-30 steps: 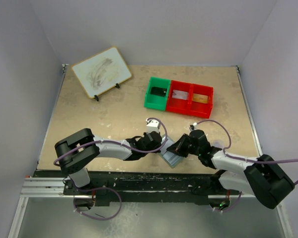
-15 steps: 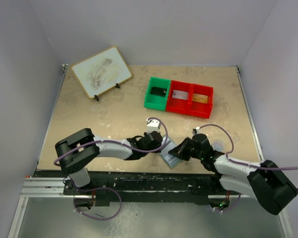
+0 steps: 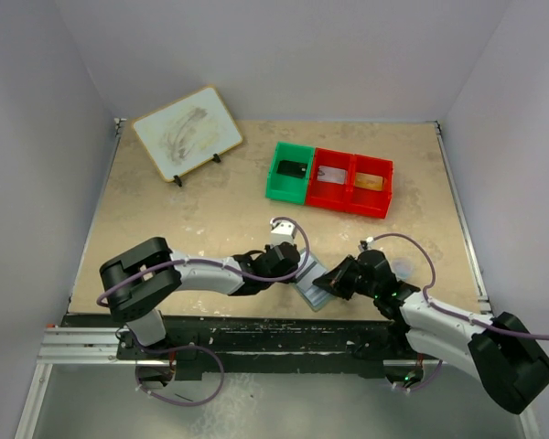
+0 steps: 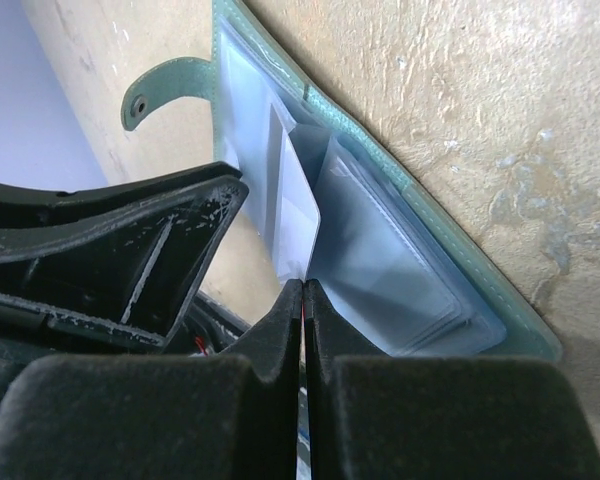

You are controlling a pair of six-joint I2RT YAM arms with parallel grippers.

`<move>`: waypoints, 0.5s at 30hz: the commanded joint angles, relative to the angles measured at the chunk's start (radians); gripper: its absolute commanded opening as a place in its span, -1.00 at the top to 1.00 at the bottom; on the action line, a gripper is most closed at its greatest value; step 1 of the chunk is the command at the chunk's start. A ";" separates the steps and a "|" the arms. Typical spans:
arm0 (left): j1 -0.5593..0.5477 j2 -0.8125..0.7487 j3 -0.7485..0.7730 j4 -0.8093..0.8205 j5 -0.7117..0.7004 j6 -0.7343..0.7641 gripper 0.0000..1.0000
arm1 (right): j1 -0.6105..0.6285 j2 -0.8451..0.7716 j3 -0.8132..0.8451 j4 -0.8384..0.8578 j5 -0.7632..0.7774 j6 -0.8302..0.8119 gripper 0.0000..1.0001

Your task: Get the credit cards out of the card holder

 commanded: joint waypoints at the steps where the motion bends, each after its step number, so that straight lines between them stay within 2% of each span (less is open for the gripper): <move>1: -0.021 -0.060 0.028 -0.134 -0.055 0.027 0.52 | 0.004 -0.002 -0.011 -0.011 0.037 0.014 1.00; 4: -0.044 -0.101 0.075 -0.172 -0.073 0.060 0.41 | 0.005 0.024 0.013 -0.010 0.056 -0.005 1.00; 7: -0.047 -0.126 0.083 -0.122 0.002 0.075 0.34 | 0.004 0.068 0.043 0.021 0.056 -0.038 1.00; 11: -0.047 -0.106 0.087 -0.078 0.058 0.069 0.32 | 0.002 0.162 0.077 0.059 0.049 -0.057 1.00; 15: -0.047 -0.050 0.085 -0.078 0.032 0.054 0.32 | 0.001 0.219 0.075 0.121 0.026 -0.045 1.00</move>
